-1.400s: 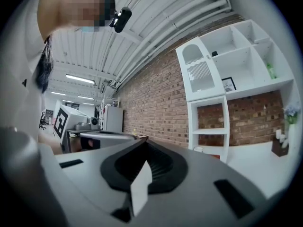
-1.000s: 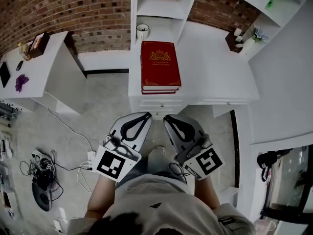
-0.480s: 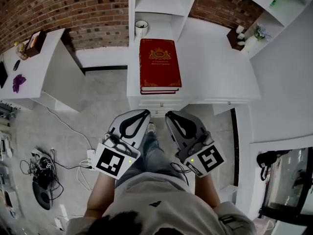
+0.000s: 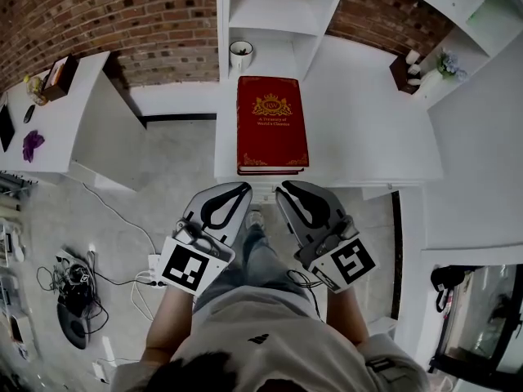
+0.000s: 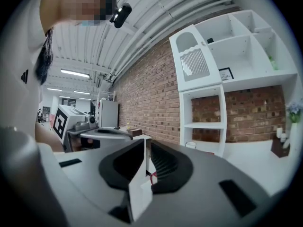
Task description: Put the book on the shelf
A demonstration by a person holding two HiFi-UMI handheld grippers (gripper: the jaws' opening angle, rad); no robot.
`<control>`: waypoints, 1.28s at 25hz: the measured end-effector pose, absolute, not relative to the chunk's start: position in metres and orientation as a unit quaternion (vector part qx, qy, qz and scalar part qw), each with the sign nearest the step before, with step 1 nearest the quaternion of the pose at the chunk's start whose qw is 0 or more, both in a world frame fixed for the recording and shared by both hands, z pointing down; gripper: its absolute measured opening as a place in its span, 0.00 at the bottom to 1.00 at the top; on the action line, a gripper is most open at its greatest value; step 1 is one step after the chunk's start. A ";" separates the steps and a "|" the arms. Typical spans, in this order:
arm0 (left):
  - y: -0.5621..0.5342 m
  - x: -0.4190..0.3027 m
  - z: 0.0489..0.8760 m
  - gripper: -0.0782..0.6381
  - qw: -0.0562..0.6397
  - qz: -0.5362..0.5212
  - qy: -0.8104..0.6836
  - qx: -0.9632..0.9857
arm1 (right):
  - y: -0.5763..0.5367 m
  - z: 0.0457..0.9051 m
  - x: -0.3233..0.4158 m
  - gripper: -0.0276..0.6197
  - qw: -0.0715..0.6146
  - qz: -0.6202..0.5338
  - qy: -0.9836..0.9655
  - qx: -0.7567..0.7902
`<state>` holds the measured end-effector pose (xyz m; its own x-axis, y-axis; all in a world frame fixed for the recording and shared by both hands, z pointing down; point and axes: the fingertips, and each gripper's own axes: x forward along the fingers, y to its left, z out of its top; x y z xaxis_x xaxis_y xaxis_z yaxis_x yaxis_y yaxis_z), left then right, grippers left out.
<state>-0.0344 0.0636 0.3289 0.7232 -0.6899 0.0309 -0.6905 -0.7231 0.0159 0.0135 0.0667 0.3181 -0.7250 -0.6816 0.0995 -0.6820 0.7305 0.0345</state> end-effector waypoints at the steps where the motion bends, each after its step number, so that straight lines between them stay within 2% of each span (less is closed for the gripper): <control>1: 0.058 -0.034 0.330 0.13 0.016 0.012 -0.373 0.928 | 0.061 0.318 0.014 0.10 0.052 0.002 -0.929 0.366; 20: -0.010 -0.030 0.370 0.13 0.046 0.043 -0.386 0.921 | -0.007 0.355 0.045 0.19 0.083 0.041 -0.921 0.378; 24: -0.014 -0.027 0.383 0.21 0.049 0.059 -0.380 0.922 | -0.012 0.366 0.057 0.20 0.090 0.051 -0.916 0.387; 32: -0.023 -0.034 0.407 0.25 0.072 0.078 -0.397 0.912 | -0.019 0.393 0.075 0.23 0.108 0.074 -0.910 0.394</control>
